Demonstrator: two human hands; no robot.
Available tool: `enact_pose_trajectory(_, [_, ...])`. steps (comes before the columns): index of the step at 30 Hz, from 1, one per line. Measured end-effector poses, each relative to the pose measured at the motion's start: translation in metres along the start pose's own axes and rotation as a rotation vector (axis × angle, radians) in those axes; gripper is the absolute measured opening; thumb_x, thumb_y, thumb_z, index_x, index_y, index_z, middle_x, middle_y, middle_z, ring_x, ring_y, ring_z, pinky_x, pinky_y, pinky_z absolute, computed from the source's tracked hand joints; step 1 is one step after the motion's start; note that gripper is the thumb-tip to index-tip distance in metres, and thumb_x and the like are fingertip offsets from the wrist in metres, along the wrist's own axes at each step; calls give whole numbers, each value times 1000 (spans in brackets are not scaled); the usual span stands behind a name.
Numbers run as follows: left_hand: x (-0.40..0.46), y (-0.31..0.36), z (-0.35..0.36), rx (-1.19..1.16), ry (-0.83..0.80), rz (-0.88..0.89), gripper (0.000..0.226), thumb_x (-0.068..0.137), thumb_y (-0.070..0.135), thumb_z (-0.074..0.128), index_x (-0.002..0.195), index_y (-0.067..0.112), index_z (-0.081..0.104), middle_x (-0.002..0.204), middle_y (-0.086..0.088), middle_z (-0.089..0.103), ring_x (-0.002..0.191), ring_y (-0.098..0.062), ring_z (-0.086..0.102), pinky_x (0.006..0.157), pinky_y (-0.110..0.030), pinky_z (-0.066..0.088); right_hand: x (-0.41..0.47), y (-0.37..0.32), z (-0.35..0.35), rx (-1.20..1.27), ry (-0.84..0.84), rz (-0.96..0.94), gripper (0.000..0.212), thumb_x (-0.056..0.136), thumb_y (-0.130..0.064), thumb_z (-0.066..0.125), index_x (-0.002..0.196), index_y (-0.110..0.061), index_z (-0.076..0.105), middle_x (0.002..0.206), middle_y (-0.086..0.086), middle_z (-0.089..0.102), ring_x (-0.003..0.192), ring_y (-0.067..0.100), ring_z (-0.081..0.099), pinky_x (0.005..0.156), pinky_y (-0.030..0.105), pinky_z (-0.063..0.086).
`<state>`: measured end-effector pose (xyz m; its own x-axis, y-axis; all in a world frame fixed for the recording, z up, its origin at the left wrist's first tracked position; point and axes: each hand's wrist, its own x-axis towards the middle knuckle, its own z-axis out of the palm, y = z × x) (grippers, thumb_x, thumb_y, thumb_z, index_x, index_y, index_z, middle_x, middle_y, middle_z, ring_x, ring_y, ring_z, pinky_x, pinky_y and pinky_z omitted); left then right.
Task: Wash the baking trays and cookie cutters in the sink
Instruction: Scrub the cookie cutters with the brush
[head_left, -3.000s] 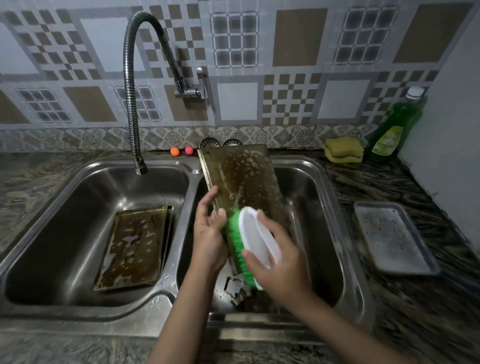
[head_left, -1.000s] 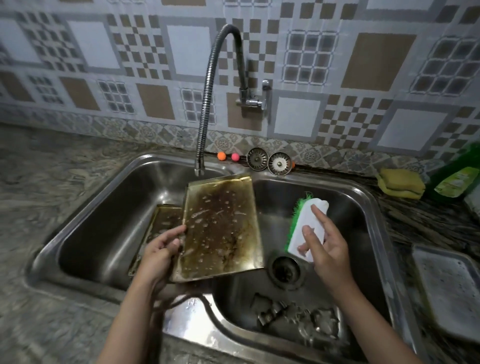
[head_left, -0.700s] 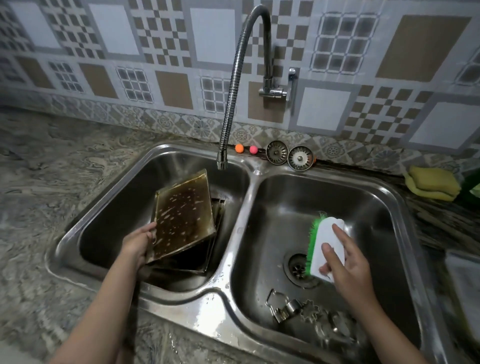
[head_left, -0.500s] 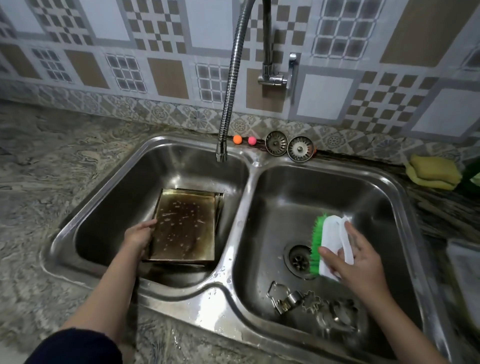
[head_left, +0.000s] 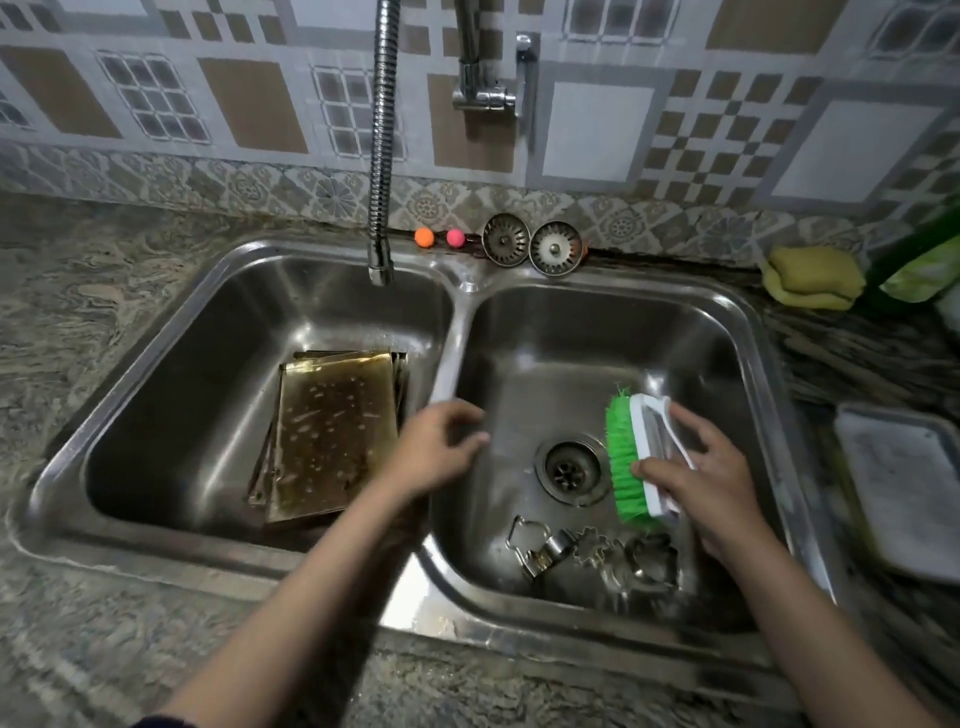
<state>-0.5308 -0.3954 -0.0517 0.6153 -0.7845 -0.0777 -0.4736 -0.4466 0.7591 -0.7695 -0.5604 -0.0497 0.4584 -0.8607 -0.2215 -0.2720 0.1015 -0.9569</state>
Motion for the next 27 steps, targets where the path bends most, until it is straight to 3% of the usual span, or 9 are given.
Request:
enact_pose_trajectory(4, [4, 31, 68, 313, -596, 93, 38, 80, 20, 73, 115, 11, 61, 112, -8, 65, 104, -23, 61, 86, -28, 48, -10, 4, -13, -3, 9, 5, 78, 62, -7, 82, 119, -54, 54, 129, 3, 56, 95, 20, 65, 50, 20, 52])
enact_pose_trajectory(7, [7, 30, 113, 550, -771, 97, 52, 78, 22, 72, 126, 16, 53, 125, -11, 59, 113, -28, 57, 91, -34, 48, -20, 6, -21, 11, 27, 20, 79, 64, -3, 80, 125, -45, 53, 124, 3, 60, 93, 17, 66, 55, 22, 54])
enact_pose_trajectory(11, [9, 24, 144, 724, -822, 156, 47, 78, 25, 69, 121, 15, 55, 124, -11, 58, 112, -31, 57, 88, -39, 51, -33, 8, -32, -9, 68, 36, 76, 64, -1, 80, 126, -36, 54, 105, 3, 67, 82, 10, 67, 58, 22, 56])
enact_pose_trajectory(14, [11, 21, 155, 704, -873, 169, 36, 78, 13, 66, 114, 9, 62, 114, -14, 65, 105, -31, 62, 86, -41, 53, -37, 11, -41, 6, 73, 44, 79, 64, 1, 80, 130, -34, 53, 101, 4, 69, 88, 19, 68, 68, 33, 58])
enact_pose_trajectory(18, [14, 19, 157, 577, -868, 111, 34, 75, 6, 66, 109, 4, 65, 106, -15, 69, 100, -29, 64, 83, -36, 52, -37, 12, -53, -3, 100, 47, 79, 62, -2, 81, 125, -41, 53, 101, -10, 65, 85, 8, 65, 55, 15, 49])
enact_pose_trajectory(20, [18, 17, 153, 525, -800, 104, 28, 73, 10, 71, 100, 5, 68, 98, -13, 70, 91, -25, 64, 75, -31, 49, -37, 12, -59, -5, 106, 44, 80, 61, -3, 82, 125, -43, 53, 98, -11, 65, 80, 5, 65, 52, 11, 47])
enact_pose_trajectory(22, [20, 17, 147, 380, -707, 81, 25, 69, 15, 79, 90, 6, 69, 84, -9, 69, 76, -18, 60, 65, -28, 43, -36, 11, -62, 2, 116, 30, 81, 61, -1, 82, 125, -40, 53, 92, -16, 67, 74, -1, 66, 52, 10, 47])
enact_pose_trajectory(25, [18, 23, 139, 6, -598, -38, 28, 65, 17, 86, 64, 13, 58, 61, 1, 49, 59, -13, 43, 58, -27, 35, -33, 7, -62, 15, 106, 9, 80, 61, 1, 81, 125, -39, 54, 86, -27, 68, 71, -3, 66, 53, 11, 48])
enact_pose_trajectory(27, [17, 30, 135, -193, -526, -117, 33, 65, 10, 86, 65, 16, 53, 59, 2, 45, 58, -14, 46, 58, -30, 41, -32, 4, -60, 12, 108, -3, 81, 60, 0, 82, 125, -39, 54, 82, -18, 70, 66, -3, 66, 52, 11, 47])
